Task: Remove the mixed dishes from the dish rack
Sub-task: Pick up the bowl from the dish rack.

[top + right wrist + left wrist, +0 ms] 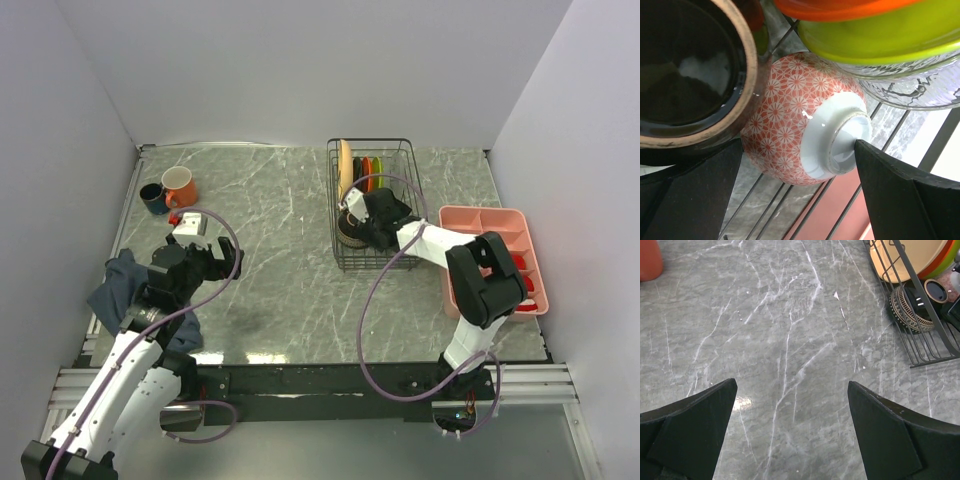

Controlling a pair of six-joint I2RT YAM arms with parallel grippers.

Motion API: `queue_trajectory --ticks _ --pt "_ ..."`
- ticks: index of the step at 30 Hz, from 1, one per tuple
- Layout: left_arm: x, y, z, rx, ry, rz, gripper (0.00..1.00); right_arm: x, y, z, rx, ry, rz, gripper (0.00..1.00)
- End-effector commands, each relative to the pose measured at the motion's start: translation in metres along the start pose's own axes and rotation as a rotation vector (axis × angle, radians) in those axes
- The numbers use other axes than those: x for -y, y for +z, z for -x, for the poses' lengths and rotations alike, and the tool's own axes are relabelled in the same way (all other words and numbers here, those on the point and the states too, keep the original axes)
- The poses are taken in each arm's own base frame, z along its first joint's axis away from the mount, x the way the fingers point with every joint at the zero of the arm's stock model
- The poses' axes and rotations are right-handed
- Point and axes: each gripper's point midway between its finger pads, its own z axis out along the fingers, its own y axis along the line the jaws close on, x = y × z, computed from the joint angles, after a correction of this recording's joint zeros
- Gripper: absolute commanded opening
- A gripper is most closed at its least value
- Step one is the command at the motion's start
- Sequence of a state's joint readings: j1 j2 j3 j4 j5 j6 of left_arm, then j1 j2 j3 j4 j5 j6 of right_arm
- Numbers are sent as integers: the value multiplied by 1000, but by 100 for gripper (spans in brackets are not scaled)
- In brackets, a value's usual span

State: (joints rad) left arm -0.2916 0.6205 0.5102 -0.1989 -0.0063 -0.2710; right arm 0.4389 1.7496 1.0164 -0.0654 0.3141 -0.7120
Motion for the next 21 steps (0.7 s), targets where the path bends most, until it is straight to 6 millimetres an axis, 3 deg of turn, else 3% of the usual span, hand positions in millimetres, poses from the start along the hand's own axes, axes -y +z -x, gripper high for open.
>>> queue_trajectory --ticks 1,9,16,21 --pt "1 2 9 39 16 -5 100 -13 8 -6 -56 8 27 100" --pt "2 2 9 39 16 -6 100 -15 7 -3 -82 52 -2 98" --pt "2 2 9 37 16 -7 100 -14 -5 -1 -76 88 -42 88" --pt "2 2 9 37 16 -9 99 -8 -19 11 -36 115 -79 81"
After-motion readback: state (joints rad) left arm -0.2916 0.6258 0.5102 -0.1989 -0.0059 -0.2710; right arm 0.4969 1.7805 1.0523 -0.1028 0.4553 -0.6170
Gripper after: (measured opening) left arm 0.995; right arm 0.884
